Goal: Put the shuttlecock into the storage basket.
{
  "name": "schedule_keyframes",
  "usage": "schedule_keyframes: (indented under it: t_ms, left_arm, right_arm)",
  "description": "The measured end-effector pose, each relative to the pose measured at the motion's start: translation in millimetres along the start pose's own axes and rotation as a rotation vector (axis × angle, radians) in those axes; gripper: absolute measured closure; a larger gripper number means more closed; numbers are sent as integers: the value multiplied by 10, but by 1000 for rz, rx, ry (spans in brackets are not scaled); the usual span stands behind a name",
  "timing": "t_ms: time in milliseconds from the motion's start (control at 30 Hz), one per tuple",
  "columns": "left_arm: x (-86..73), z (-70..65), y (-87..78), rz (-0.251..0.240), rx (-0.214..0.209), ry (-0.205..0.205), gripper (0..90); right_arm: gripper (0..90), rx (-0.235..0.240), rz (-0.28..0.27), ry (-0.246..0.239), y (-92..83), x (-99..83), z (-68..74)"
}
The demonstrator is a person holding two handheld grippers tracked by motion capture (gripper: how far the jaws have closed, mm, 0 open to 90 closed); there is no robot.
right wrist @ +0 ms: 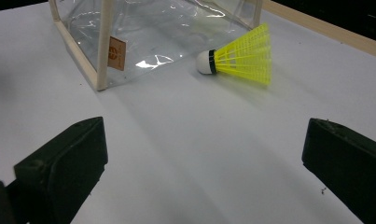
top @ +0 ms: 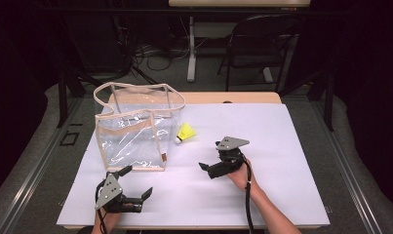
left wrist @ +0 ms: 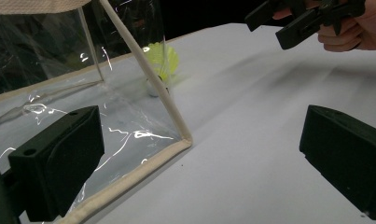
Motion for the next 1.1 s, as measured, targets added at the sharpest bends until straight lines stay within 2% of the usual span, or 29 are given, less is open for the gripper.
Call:
schedule_keyframes:
  t_ms: [233,733,1100]
  left_arm:
    - [1,-2,-2,3,1,7,0]
    - [1,-25,20,9,-7,9,0]
    - [1,-26,19,10,-10,13,0]
  right_arm:
    - [0,13,13,-2,154,66,0]
    - [0,24,13,-4,355,231,-13]
    - [0,28,29,11,512,287,-95]
Point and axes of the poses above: each handheld gripper's, and its own axes: y roughly forward along the jaws, x roughly out of its top, z roughly to its left, the point moved 4 cm from there along y, roughly forward along the jaws, and after that the axes turned 14 degrees about -x, right-handed, at the moved point
